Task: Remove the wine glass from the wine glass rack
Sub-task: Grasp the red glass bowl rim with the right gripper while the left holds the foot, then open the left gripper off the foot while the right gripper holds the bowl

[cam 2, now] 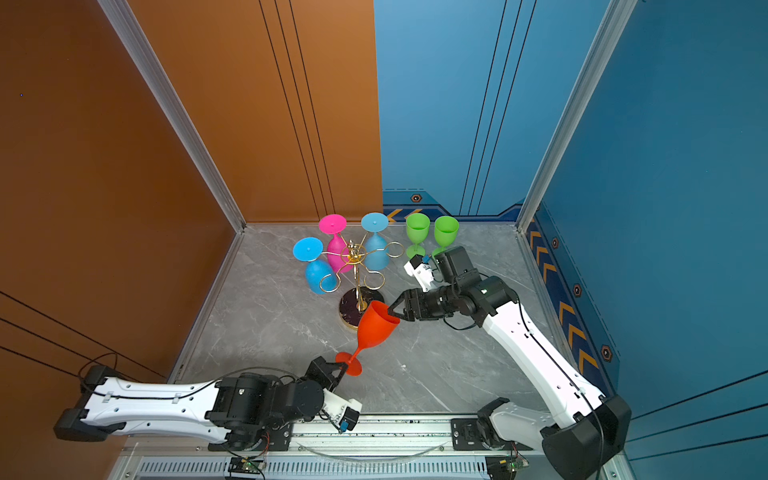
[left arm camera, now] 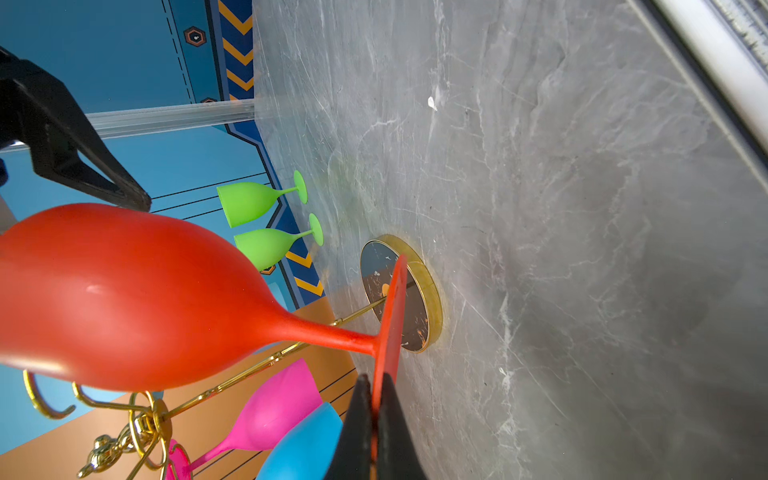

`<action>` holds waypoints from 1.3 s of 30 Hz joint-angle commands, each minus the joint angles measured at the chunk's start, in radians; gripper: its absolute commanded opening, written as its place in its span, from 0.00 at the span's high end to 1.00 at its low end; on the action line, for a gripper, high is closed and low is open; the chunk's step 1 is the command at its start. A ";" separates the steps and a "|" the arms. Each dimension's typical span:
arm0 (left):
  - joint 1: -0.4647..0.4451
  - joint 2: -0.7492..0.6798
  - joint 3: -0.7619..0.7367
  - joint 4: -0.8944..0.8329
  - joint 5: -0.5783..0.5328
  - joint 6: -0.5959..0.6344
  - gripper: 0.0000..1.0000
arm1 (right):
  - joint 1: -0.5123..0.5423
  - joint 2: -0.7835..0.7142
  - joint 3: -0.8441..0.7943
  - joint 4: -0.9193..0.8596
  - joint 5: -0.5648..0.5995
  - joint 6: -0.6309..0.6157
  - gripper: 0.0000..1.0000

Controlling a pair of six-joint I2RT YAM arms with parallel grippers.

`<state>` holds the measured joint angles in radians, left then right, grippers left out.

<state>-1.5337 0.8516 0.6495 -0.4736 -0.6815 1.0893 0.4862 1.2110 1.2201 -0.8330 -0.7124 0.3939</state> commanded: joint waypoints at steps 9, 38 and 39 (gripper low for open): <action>-0.019 -0.014 -0.017 0.051 -0.079 0.069 1.00 | 0.034 0.053 0.027 -0.030 -0.038 0.010 0.55; -0.024 0.004 -0.061 0.091 -0.098 0.075 0.86 | 0.025 0.085 0.036 -0.035 -0.056 0.003 0.95; -0.025 0.004 -0.062 0.091 -0.096 0.071 0.85 | 0.022 0.084 0.035 -0.037 -0.051 0.003 0.96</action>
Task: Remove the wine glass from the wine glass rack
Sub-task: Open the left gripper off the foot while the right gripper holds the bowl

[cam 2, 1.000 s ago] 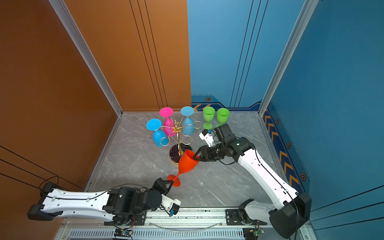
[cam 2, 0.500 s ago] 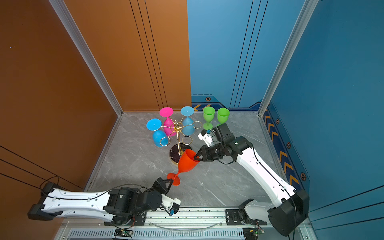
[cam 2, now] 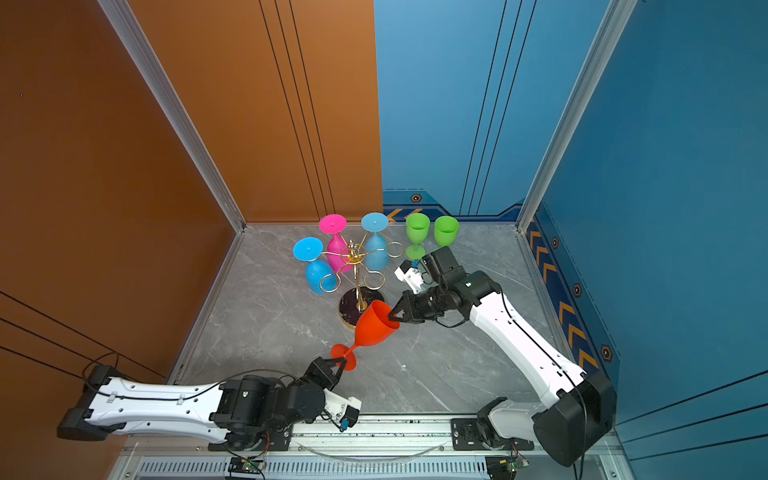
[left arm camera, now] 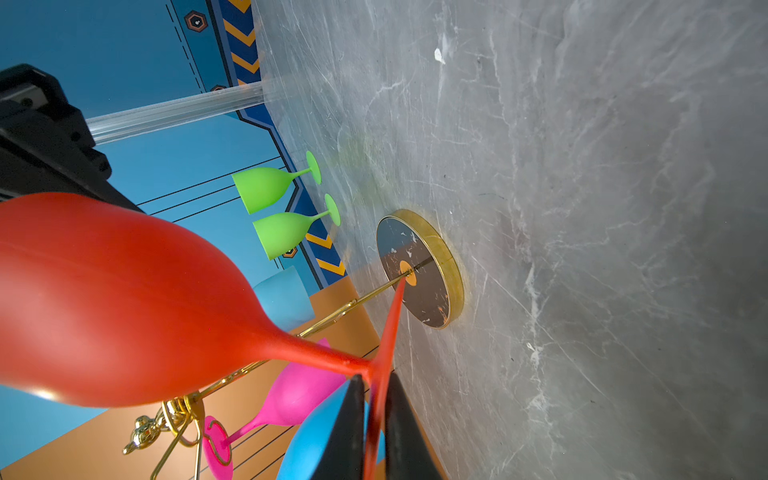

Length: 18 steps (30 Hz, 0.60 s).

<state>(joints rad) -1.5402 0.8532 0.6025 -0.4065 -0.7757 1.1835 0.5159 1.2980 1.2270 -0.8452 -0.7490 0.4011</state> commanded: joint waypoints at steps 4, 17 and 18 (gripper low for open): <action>-0.019 0.000 -0.020 0.038 0.005 -0.044 0.77 | -0.023 -0.012 0.031 -0.043 0.012 -0.012 0.97; -0.021 -0.003 -0.044 0.303 -0.063 -0.321 0.56 | -0.071 -0.048 0.037 -0.114 0.191 -0.059 0.98; -0.021 0.001 -0.040 0.322 -0.082 -0.353 0.54 | -0.072 -0.047 0.041 -0.122 0.225 -0.066 0.98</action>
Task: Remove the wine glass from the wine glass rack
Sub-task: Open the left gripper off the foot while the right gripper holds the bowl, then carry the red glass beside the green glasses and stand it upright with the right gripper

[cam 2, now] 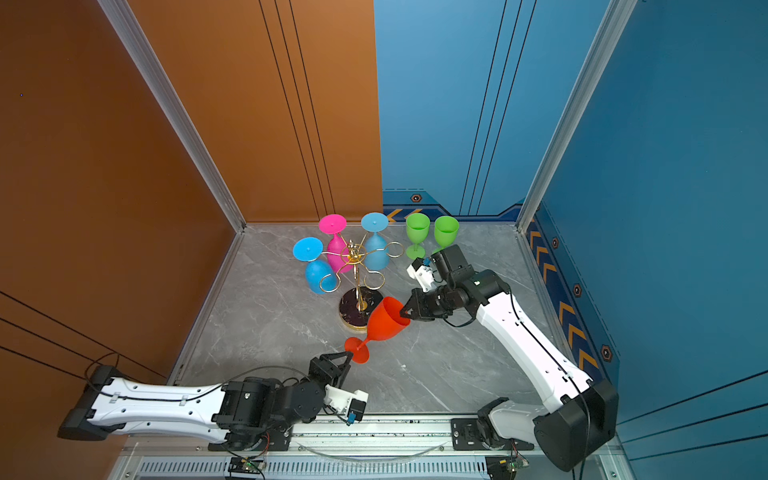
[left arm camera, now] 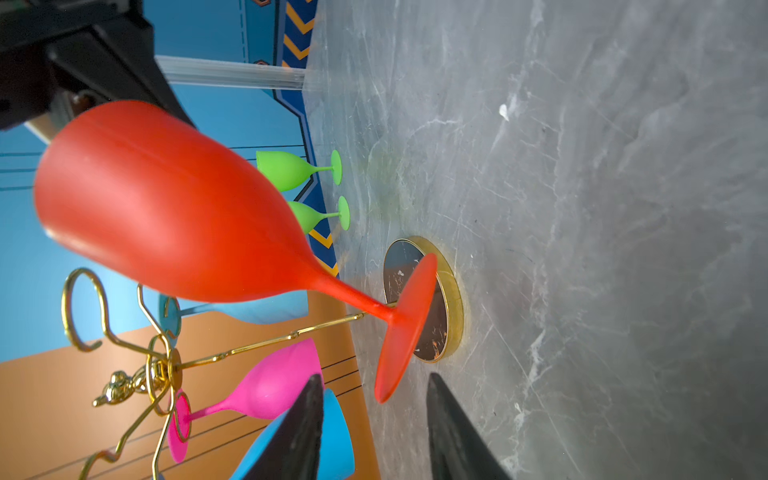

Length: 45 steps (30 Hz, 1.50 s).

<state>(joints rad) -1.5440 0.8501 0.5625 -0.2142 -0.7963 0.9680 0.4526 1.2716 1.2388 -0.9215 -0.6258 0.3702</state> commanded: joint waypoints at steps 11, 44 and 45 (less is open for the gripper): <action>0.011 0.092 0.148 -0.024 -0.272 -0.590 0.43 | -0.013 0.065 0.167 -0.139 0.516 -0.098 1.00; 0.568 -0.203 0.118 -0.313 0.118 -1.145 0.15 | -0.122 0.737 0.825 -0.157 0.782 -0.211 1.00; 0.584 -0.199 0.120 -0.316 0.127 -1.155 0.15 | -0.125 0.755 0.843 -0.157 0.773 -0.211 1.00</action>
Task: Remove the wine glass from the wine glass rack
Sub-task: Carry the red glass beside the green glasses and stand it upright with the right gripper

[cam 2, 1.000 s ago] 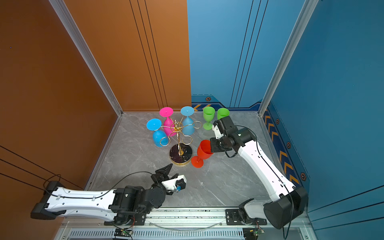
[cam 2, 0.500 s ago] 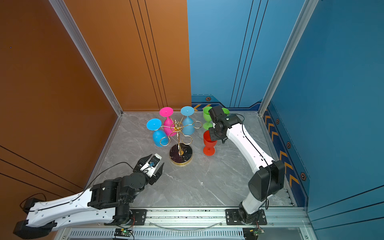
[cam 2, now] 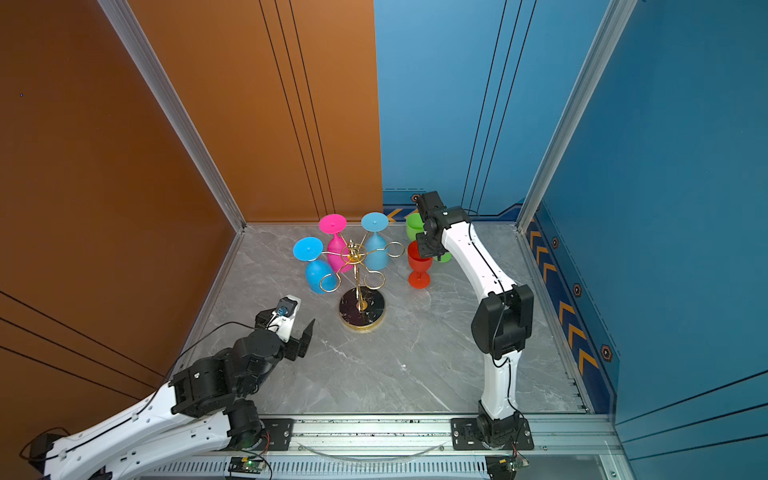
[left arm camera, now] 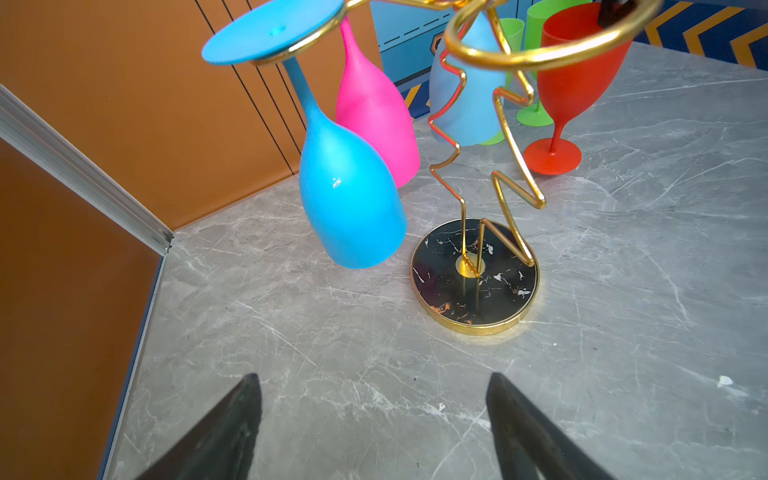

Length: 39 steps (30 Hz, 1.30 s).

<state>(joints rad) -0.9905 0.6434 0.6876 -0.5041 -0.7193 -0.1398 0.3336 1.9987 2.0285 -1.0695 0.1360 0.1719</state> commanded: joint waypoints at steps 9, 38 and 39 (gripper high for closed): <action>0.181 0.030 -0.003 -0.021 0.136 -0.097 0.15 | -0.024 0.138 0.143 -0.006 -0.027 0.006 1.00; 0.380 0.055 -0.017 0.037 0.273 -0.136 0.10 | -0.054 0.238 0.234 0.030 -0.080 0.044 0.92; 0.380 0.056 -0.017 0.037 0.277 -0.138 0.10 | -0.054 0.239 0.235 0.031 -0.079 0.047 0.90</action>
<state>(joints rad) -0.6216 0.6960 0.6876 -0.4820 -0.4618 -0.2611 0.2867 2.2185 2.2349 -1.0382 0.0719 0.2020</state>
